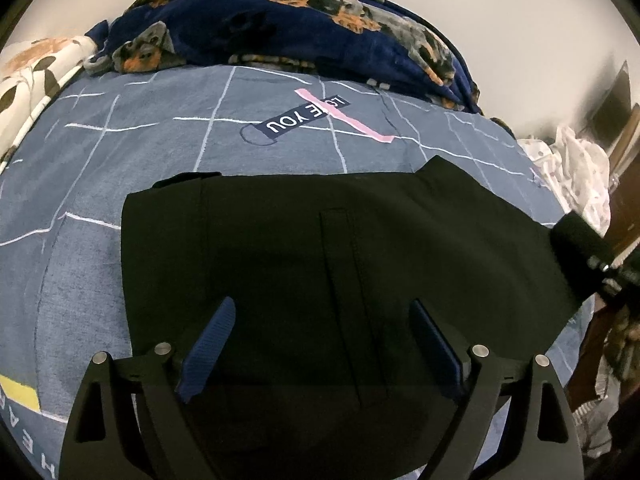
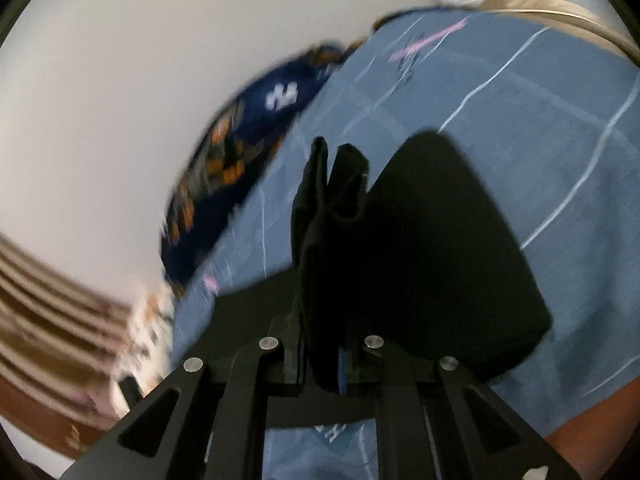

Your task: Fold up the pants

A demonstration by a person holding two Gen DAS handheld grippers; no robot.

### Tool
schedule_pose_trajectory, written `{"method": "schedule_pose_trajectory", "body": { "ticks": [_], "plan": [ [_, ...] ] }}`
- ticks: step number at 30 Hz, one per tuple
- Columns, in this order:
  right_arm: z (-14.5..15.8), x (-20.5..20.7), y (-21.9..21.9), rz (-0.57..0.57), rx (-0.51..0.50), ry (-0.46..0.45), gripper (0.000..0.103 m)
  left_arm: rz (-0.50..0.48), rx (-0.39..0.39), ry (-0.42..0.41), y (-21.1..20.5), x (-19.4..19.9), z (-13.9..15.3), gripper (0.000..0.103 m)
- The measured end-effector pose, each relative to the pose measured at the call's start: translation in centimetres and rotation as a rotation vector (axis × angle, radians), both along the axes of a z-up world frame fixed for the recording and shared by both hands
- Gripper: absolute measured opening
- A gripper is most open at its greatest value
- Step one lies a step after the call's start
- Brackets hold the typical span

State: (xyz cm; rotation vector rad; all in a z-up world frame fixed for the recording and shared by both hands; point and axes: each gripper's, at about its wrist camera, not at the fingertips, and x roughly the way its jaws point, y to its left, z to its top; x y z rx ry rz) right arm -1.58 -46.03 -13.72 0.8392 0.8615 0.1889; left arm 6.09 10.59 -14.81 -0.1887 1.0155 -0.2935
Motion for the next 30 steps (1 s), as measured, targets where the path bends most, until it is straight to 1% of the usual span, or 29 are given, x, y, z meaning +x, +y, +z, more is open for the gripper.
{"method": "schedule_pose_trajectory", "body": {
  "ticks": [2,5,9,10,16,21,24,26,28,30],
  "plan": [
    [-0.5,0.4,2.8,0.070,-0.085,0.032,0.011,0.001,-0.011,0.002,0.1,0.0,0.0,0.089],
    [-1.0,0.7,5.2,0.133,-0.140,0.041,0.011,0.002,-0.015,0.000,0.2,0.0,0.0,0.089],
    [-1.4,0.4,7.0,0.192,-0.223,0.051,0.012,0.000,-0.006,-0.005,0.1,-0.1,0.1,0.089],
    [-1.5,1.2,7.1,0.199,-0.228,0.054,0.012,0.000,-0.003,-0.006,0.1,-0.1,0.1,0.089],
    [-1.6,0.8,8.2,0.231,-0.290,0.049,0.012,0.001,-0.009,-0.005,0.0,-0.1,0.1,0.089],
    [-1.6,1.0,9.4,0.277,-0.322,0.046,0.018,0.001,-0.001,-0.007,0.1,-0.1,0.1,0.090],
    [-1.6,1.0,9.5,0.300,-0.297,0.039,0.028,0.001,-0.002,-0.007,0.0,-0.1,0.1,0.090],
    [-1.6,0.9,9.6,0.319,-0.254,0.028,0.045,0.000,-0.002,-0.007,0.0,-0.1,0.1,0.090],
    [-1.4,0.7,9.7,0.339,-0.223,0.014,0.052,-0.002,0.001,-0.007,-0.1,-0.1,0.1,0.091],
    [-1.3,0.6,10.0,0.378,-0.181,-0.002,0.055,-0.005,0.006,-0.009,-0.2,-0.1,0.1,0.091]
  ]
}}
